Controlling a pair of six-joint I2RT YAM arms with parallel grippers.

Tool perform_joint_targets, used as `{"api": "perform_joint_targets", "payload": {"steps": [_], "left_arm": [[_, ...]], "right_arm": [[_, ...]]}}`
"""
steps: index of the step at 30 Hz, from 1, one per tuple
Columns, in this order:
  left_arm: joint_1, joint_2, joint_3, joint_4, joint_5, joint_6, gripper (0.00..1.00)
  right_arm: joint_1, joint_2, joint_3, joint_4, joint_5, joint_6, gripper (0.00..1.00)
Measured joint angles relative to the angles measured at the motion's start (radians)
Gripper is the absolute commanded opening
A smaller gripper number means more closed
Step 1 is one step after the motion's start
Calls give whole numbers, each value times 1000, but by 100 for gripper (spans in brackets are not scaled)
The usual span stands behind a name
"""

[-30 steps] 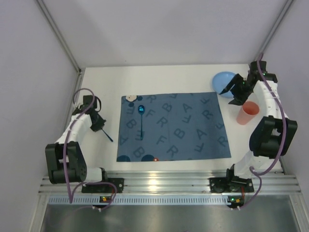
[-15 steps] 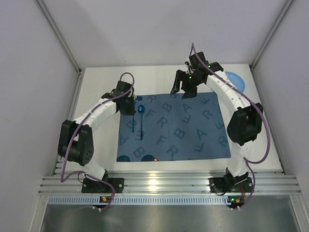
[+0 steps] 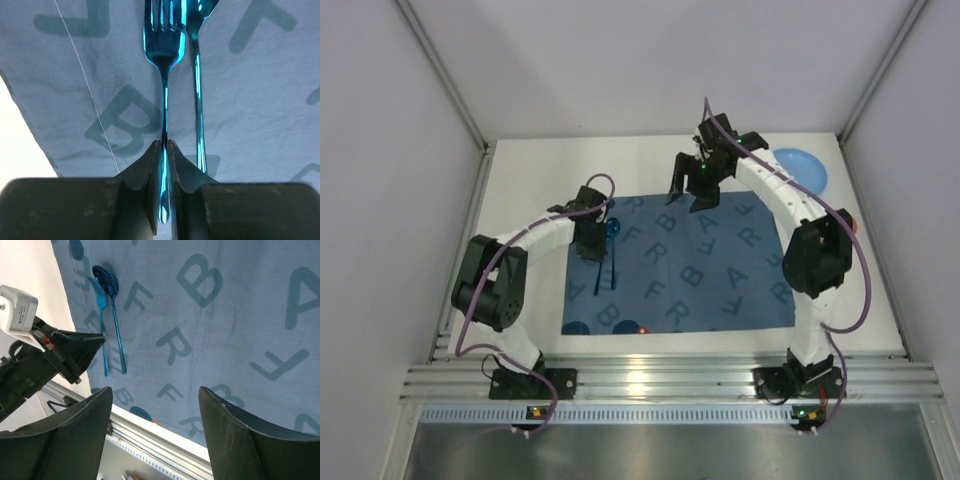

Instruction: Set the dinner table for one person

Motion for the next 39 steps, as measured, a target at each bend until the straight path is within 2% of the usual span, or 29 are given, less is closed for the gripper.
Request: {"api": "perform_joint_targets", "payload": {"steps": [5, 7, 9, 12, 18, 22, 27, 39], "left_arm": [[0, 0, -18, 3, -2, -28, 25], [0, -1, -18, 4, -13, -41, 35], [0, -1, -17, 4, -23, -65, 38], [0, -6, -16, 4, -27, -95, 38], [-5, -3, 50, 3, -4, -111, 22], [-28, 33, 115, 21, 3, -108, 21], [-55, 90, 128, 26, 6, -108, 20], [-73, 129, 128, -7, -103, -113, 22]], "right_arm": [[9, -26, -98, 18, 28, 1, 70], [9, -41, -158, 16, 39, 6, 70], [9, -55, -210, 16, 47, 9, 70], [8, -71, -248, 16, 64, 12, 70], [3, -123, -276, 23, 85, 13, 70], [-5, -158, -300, 31, 89, 13, 70], [-20, -172, -335, 30, 92, 12, 70], [-84, -215, -394, 34, 98, 8, 69]]}}
